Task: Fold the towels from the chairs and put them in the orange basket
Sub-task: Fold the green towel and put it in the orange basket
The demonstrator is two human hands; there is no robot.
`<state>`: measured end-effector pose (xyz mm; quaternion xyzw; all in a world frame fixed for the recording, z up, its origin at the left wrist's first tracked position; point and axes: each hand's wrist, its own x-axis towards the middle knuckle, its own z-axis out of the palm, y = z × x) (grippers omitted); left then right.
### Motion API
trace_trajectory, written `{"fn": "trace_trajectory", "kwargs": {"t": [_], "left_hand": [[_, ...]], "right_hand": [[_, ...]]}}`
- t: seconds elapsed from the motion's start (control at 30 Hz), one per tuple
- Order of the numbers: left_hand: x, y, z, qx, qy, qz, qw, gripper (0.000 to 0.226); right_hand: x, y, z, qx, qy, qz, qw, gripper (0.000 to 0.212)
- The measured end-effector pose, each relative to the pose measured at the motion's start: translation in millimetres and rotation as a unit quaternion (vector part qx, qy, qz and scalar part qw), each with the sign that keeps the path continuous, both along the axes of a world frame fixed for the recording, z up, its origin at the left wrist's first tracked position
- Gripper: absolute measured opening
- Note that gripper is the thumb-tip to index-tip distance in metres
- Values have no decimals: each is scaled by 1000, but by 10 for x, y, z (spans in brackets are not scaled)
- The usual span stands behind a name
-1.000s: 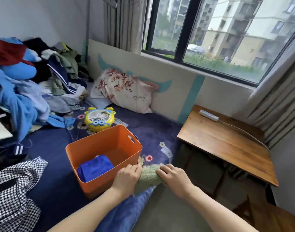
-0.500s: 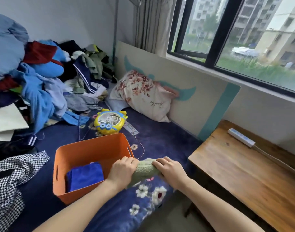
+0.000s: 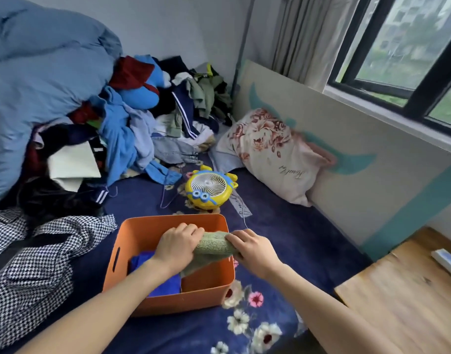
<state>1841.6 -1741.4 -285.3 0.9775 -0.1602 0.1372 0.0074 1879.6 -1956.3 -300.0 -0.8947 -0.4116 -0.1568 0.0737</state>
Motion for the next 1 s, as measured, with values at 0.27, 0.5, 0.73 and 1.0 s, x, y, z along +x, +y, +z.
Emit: {"fn": "trace_trajectory", "kwargs": {"t": [0.27, 0.5, 0.73, 1.0], "left_hand": [[610, 233, -417, -13, 90, 32, 995, 52], [918, 378, -682, -25, 217, 91, 972, 48], [1331, 274, -945, -30, 257, 150, 954, 41], [1616, 287, -1419, -112, 176, 188, 960, 60]], "right_hand": [[634, 232, -233, -49, 51, 8, 997, 41], [954, 483, -383, -152, 201, -9, 968, 40], [1544, 551, -618, -202, 264, -19, 943, 38], [1889, 686, -1123, -189, 220, -1, 957, 22]]}}
